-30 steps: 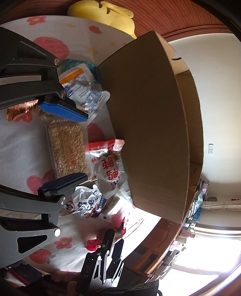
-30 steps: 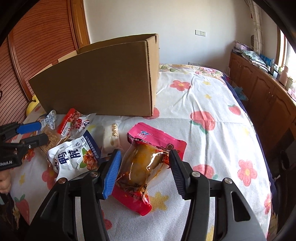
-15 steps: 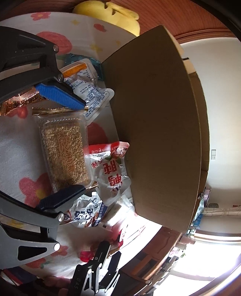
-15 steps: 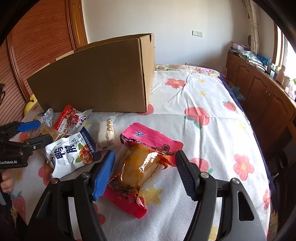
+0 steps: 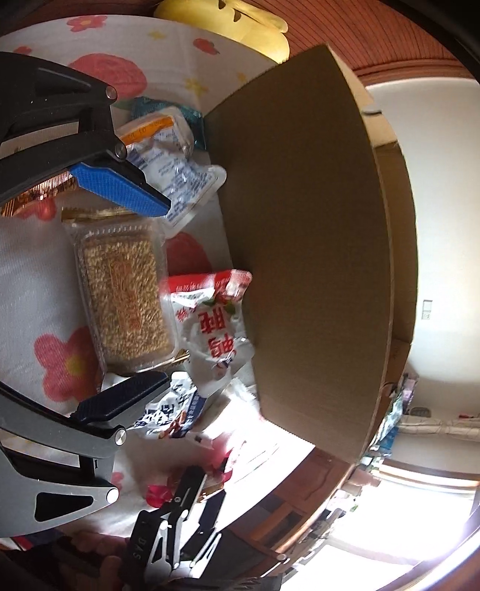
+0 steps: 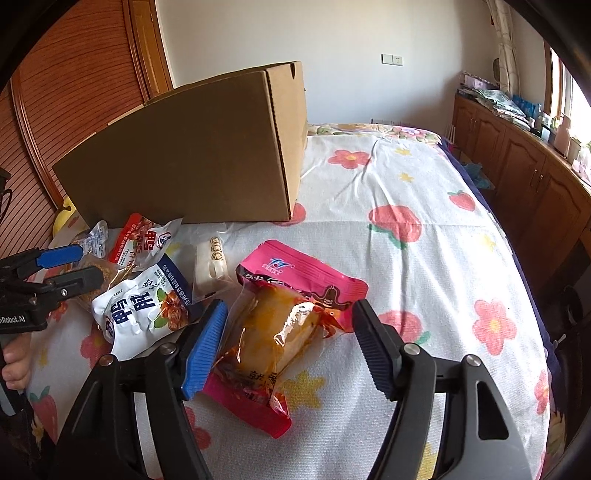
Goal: Organize snacks
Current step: 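Close the left tool on the sesame candy tray while the right tool grasps the pink snack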
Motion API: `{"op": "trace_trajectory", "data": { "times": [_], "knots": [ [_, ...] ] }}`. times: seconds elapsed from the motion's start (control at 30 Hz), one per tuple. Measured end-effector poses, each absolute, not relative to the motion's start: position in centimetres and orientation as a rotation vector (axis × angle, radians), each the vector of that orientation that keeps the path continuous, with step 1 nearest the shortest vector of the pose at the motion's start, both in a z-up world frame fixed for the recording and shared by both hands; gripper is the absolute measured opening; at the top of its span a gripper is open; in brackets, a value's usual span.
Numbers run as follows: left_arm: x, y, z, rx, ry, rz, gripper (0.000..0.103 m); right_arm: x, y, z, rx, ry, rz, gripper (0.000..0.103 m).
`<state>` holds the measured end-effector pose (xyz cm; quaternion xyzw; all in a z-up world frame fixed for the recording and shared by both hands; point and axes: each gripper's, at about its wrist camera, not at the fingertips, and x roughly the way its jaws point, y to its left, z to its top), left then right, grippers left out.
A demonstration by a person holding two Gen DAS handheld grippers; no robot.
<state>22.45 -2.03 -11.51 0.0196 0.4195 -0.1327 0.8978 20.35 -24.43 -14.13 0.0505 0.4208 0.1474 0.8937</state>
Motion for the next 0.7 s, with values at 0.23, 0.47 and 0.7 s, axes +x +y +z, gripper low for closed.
{"op": "trace_trajectory", "data": {
  "times": [0.23,0.47,0.7],
  "knots": [
    [22.7,-3.1,-12.1,0.118,0.868,-0.253,0.091,20.4,-24.4,-14.2,0.1,0.874,0.306,0.07],
    [23.3,-3.6,-12.9,0.13,0.877,-0.248,0.096,20.3,-24.2,-14.2,0.092,0.872,0.303,0.07],
    [23.6,-3.5,-13.1,0.132,0.881,-0.251,0.097,20.2,-24.0,-14.2,0.08,0.87,0.299,0.07]
  ]
}}
